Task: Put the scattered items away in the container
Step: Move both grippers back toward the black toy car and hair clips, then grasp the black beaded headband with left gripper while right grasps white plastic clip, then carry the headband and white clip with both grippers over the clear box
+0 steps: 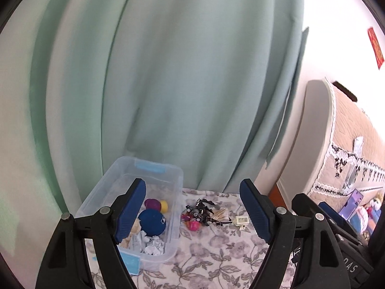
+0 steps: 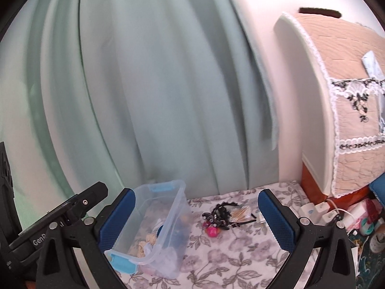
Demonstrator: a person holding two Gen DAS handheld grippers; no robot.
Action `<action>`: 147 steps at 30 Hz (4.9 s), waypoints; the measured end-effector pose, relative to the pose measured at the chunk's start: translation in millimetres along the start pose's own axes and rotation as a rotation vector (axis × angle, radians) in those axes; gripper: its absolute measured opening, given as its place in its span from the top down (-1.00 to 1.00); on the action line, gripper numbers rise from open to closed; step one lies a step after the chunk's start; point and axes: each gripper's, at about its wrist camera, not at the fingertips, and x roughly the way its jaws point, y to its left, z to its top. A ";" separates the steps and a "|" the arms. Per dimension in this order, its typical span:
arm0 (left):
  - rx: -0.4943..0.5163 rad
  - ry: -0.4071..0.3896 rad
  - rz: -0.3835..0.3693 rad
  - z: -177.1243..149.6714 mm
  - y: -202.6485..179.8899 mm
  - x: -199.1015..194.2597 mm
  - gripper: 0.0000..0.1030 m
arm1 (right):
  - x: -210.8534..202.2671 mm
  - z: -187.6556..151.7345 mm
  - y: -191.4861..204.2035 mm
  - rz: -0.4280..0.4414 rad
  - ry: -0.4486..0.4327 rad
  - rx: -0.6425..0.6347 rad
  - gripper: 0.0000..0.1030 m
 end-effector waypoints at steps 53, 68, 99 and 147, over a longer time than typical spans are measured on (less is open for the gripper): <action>0.018 0.387 -0.054 -108.4 -56.3 218.4 -0.57 | 142.0 -68.0 -157.1 -0.127 0.283 0.120 -0.89; -0.032 0.430 -0.031 -124.6 -42.6 282.1 -0.50 | 211.9 -89.3 -174.5 -0.143 0.380 0.092 -0.41; -0.099 0.460 0.072 -158.8 -10.9 349.3 0.35 | 295.7 -129.1 -206.4 -0.308 0.446 0.148 -0.11; -0.011 0.444 -0.008 -126.5 -31.7 223.1 0.70 | 168.7 -105.4 -137.5 -0.307 0.383 0.247 -0.10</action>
